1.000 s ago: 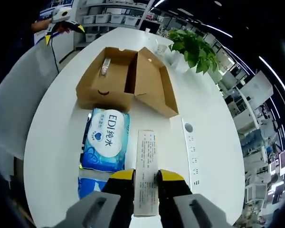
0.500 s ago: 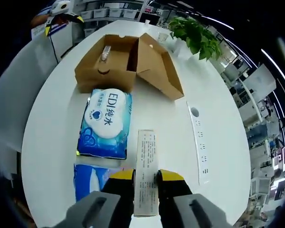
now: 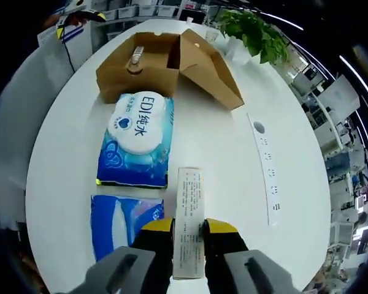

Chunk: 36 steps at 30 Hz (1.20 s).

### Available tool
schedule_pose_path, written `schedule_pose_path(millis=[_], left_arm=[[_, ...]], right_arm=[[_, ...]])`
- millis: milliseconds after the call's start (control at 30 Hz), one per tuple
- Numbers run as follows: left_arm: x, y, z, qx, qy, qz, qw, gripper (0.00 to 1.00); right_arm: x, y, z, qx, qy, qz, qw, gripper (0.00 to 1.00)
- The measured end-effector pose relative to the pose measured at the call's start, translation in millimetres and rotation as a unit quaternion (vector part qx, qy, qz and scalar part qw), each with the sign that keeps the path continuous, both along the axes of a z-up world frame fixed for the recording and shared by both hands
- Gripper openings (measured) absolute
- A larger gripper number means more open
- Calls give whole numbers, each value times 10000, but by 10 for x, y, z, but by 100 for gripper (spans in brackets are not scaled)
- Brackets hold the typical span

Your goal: Operate the shoe box by opening the lid, removing the specified soft item, and placing it in the target area until the item is outside and the box remains undamaged.

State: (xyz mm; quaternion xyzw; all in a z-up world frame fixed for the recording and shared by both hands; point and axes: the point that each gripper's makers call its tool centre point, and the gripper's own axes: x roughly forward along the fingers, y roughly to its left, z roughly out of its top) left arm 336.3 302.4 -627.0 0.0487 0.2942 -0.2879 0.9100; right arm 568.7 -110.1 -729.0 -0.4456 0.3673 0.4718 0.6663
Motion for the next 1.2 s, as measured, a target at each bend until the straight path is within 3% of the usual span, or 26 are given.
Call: schedule_pose_path(millis=[733, 1200], left_arm=[[-16, 8, -68, 73, 147, -9, 9999, 97], [-10, 2, -70, 88, 166, -54, 9998, 96]], right_arm=[[-23, -261, -196, -669, 60, 339, 9972, 14], [27, -290, -196, -723, 13, 281, 9970, 15]])
